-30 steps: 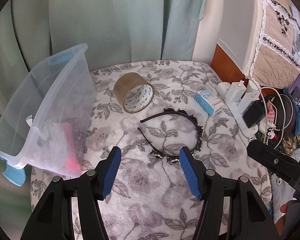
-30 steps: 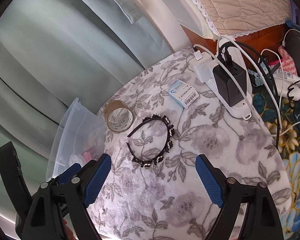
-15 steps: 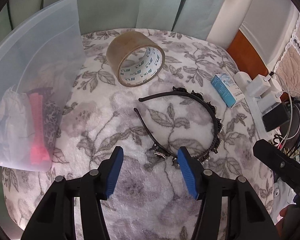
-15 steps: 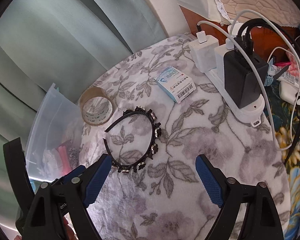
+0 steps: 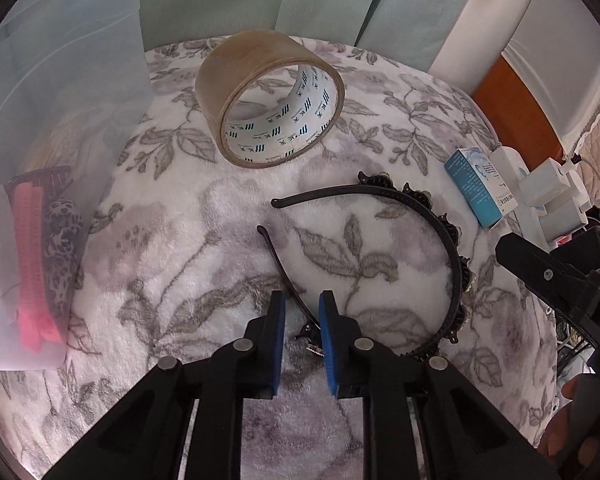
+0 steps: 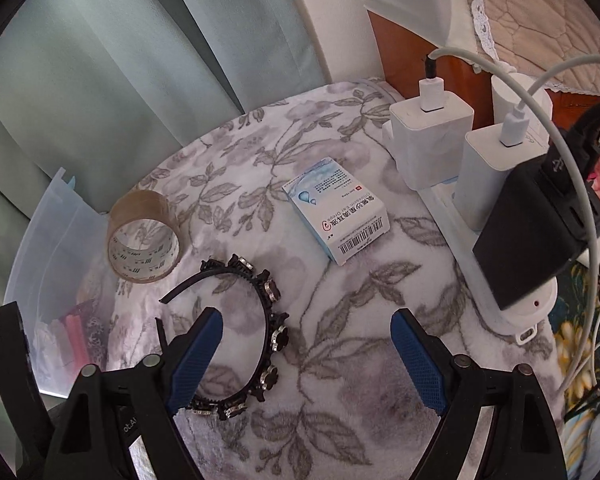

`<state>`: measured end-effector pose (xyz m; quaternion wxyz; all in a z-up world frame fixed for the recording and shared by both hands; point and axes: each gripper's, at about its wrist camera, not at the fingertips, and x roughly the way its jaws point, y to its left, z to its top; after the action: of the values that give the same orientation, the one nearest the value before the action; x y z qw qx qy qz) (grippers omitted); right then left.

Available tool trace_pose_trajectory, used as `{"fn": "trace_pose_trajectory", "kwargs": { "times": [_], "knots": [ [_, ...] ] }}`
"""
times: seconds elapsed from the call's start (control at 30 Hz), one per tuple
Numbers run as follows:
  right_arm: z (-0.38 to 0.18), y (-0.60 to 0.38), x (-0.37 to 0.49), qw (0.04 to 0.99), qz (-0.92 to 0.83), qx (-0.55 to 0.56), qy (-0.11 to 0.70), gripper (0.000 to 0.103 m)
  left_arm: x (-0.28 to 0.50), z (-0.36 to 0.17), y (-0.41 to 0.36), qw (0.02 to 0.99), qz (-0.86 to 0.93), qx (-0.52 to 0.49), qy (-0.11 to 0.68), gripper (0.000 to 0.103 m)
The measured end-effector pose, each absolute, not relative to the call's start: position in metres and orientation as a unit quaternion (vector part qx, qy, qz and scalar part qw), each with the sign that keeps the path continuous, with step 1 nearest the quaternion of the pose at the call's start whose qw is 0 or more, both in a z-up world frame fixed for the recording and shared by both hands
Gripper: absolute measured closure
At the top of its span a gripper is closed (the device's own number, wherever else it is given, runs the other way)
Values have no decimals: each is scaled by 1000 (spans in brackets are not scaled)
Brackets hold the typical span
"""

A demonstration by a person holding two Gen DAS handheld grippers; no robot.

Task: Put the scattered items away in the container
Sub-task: 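Lower the left tool onto the black headband and close on it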

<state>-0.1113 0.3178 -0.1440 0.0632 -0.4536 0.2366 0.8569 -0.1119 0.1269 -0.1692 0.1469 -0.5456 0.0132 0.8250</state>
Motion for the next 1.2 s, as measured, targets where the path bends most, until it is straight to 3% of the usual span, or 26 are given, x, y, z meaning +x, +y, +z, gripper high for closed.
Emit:
{"fn": "trace_pose_trajectory", "kwargs": {
  "times": [0.53, 1.2],
  "knots": [
    [-158, 324, -151, 89, 866, -443, 217, 16, -136, -167, 90, 115, 838, -533, 10, 91],
    [-168, 323, -183, 100, 881, -427, 175, 20, -133, -174, 95, 120, 832, -541, 35, 84]
  ]
}}
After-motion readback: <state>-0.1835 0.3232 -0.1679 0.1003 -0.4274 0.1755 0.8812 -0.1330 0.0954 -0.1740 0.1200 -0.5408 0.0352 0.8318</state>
